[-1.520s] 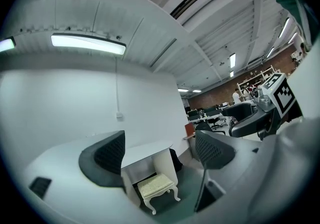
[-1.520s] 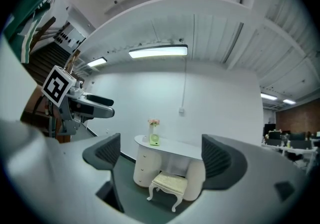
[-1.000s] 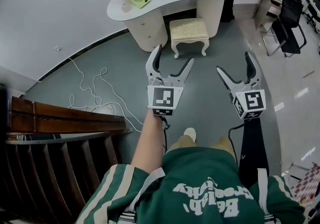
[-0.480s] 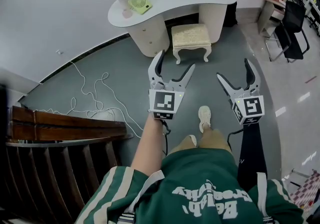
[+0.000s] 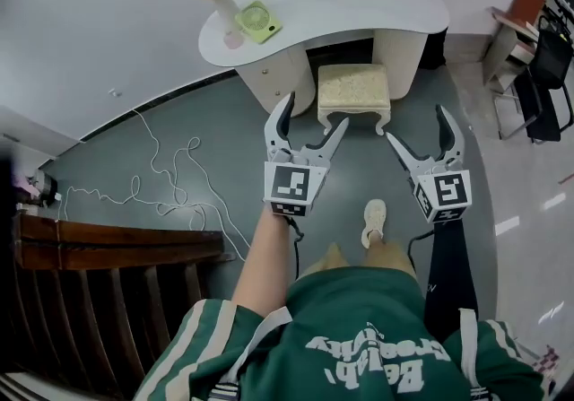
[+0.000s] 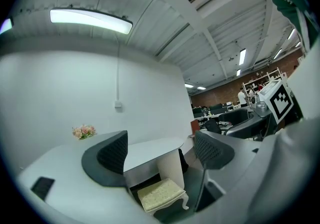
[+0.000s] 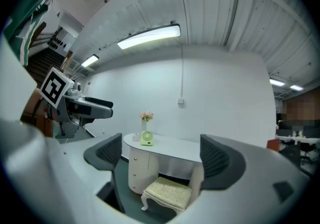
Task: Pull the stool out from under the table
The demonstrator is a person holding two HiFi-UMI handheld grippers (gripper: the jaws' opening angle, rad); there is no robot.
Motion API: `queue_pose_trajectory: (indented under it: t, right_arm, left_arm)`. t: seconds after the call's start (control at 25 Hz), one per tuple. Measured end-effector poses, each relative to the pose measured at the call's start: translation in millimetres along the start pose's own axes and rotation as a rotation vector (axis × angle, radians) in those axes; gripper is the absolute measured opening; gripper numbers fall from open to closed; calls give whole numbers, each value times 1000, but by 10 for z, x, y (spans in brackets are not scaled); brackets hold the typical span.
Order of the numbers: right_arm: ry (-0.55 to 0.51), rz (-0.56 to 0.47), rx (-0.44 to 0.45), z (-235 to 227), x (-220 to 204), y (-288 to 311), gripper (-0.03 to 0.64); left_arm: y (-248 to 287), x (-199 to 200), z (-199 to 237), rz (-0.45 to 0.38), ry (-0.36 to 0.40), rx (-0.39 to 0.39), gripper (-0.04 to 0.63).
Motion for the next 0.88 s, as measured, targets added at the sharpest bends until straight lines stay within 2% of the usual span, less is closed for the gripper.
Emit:
queue_pose_trajectory:
  t: [0.28,0.44,0.56,0.68,0.88]
  right_arm:
    - [15,-4,63,-652,-305,845,499]
    - [35,17,110,-880,-548,1324,497]
    - [30,51,167,-946,-783,1615,494]
    - [45,84,205,-988,-1077,1840,494]
    - [76,153,270,-884,-1633,2118,494]
  left_arm:
    - [927,-54,242,-1,-10,77,407]
    - [1383,-224,438,41,-21,117,403]
    - [1663,-417,540,79,-51,135,403]
    - [1902,-633,606,114,-48,148,403]
    - [2222,-984,739,128,-50,166,382]
Point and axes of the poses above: the fingertips, and each gripper's own axes: y forward along the fingers, z to its left, x out of its top, the point moved 1 cm from there along -y, backward along the fingers, and after that the axes turned 13 degrees about -y, right-handed, at the moved point
